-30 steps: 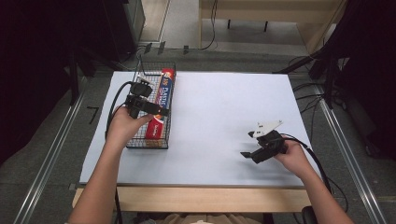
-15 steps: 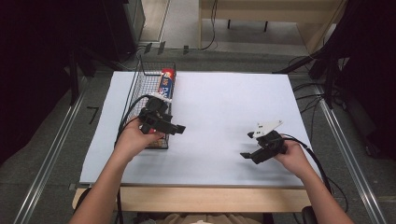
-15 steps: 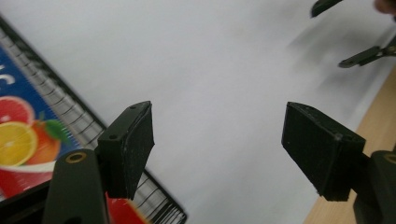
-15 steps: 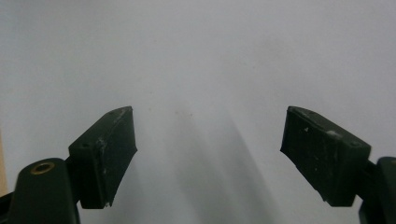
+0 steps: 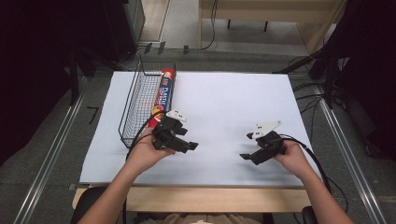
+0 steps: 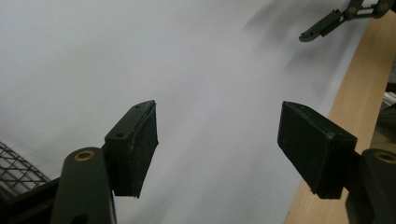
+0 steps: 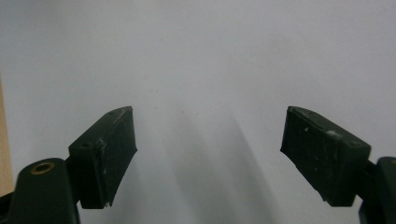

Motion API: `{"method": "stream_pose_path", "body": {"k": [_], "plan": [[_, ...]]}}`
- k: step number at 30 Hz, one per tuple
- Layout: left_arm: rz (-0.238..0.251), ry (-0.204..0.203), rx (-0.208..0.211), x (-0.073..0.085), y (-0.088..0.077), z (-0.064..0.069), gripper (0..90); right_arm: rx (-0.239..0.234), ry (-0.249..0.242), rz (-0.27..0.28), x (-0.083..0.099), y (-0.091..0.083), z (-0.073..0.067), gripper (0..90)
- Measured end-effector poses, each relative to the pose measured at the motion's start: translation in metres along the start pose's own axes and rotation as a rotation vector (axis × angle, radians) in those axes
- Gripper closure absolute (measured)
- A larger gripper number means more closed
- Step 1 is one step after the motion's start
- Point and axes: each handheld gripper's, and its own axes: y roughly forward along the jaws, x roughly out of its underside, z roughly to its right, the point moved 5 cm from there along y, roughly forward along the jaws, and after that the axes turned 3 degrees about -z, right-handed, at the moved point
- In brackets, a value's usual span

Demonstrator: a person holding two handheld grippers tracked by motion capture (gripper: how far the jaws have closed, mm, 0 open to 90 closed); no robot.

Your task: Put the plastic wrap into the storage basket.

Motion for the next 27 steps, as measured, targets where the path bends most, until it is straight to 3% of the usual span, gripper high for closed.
{"method": "stream_pose_path", "body": {"k": [11,16,20,27], "plan": [[-0.026,0.039,0.008,0.011,0.021,0.009,25.8,-0.006,-0.009,-0.01,0.0,0.002,-0.001,18.5],[-0.018,0.061,-0.001,0.014,0.029,0.013,24.9,-0.011,-0.021,-0.017,0.0,0.003,-0.002,18.5],[-0.005,0.053,0.011,0.014,0.035,0.013,24.9,-0.013,-0.02,-0.023,0.001,0.004,-0.002,18.6],[-0.054,0.075,0.004,0.021,0.049,0.011,24.4,-0.02,-0.027,-0.029,0.001,0.006,-0.003,18.7]]}}
